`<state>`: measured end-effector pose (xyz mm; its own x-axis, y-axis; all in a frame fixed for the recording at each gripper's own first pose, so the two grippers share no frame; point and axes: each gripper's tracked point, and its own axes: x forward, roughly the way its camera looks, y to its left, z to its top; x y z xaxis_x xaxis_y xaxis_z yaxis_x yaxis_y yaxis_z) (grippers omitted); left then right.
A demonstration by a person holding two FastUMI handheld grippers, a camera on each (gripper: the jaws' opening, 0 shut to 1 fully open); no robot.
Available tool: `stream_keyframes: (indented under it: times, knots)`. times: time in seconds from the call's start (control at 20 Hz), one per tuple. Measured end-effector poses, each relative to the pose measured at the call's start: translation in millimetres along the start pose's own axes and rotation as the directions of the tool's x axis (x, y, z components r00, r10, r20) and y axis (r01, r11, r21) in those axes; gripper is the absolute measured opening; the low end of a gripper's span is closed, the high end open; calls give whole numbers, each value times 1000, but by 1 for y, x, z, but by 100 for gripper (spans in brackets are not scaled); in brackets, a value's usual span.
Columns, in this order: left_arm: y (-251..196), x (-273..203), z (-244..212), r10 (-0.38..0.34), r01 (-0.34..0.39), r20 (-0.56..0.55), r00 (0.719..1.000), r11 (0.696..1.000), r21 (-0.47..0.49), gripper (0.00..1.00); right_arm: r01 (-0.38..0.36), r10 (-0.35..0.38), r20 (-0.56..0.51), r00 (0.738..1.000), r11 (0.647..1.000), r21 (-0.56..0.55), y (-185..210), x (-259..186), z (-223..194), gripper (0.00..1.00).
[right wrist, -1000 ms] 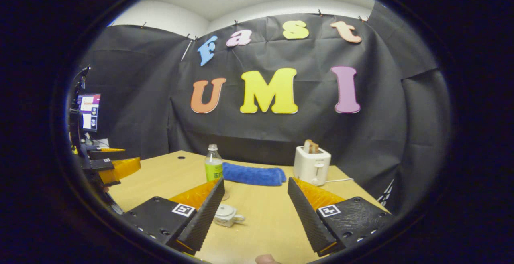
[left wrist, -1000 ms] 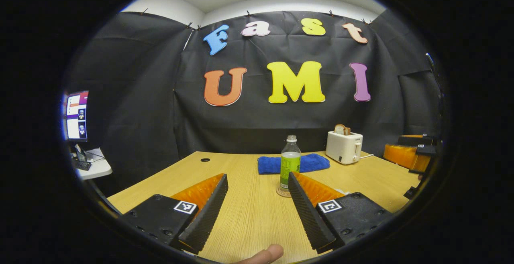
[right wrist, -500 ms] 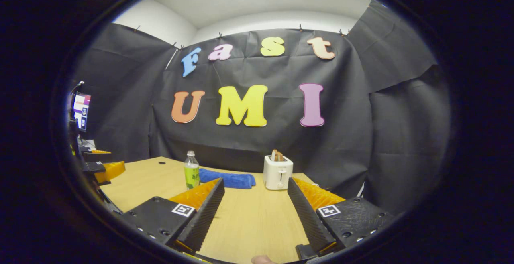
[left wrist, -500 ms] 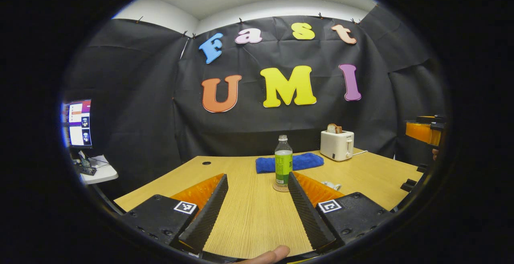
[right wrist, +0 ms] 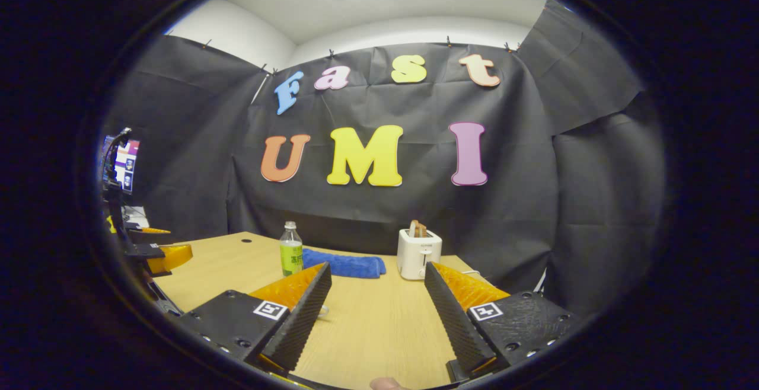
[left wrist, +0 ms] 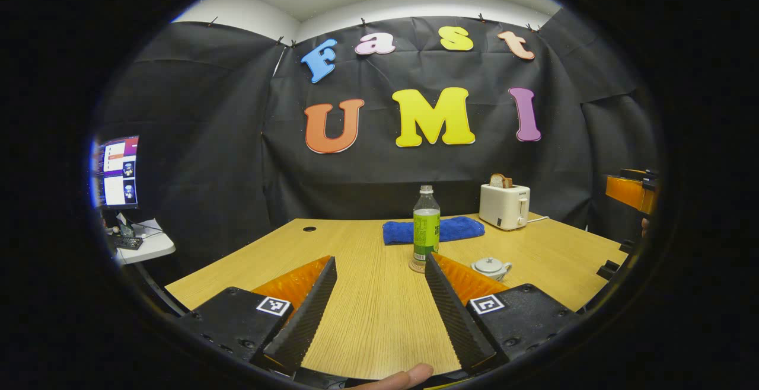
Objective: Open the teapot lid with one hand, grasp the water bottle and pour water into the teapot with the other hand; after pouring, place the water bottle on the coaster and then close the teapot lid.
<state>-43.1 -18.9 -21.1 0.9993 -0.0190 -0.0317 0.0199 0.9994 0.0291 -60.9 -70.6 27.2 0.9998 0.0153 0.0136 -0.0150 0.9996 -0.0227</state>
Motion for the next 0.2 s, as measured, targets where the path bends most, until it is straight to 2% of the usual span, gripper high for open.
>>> stream_keyframes:
  times: [0.2]
  knots:
    - [-4,1,0,0,0,3,1000,1000,10,94,7,-7,-11,1000,1000,15,-9,3,-7,95]
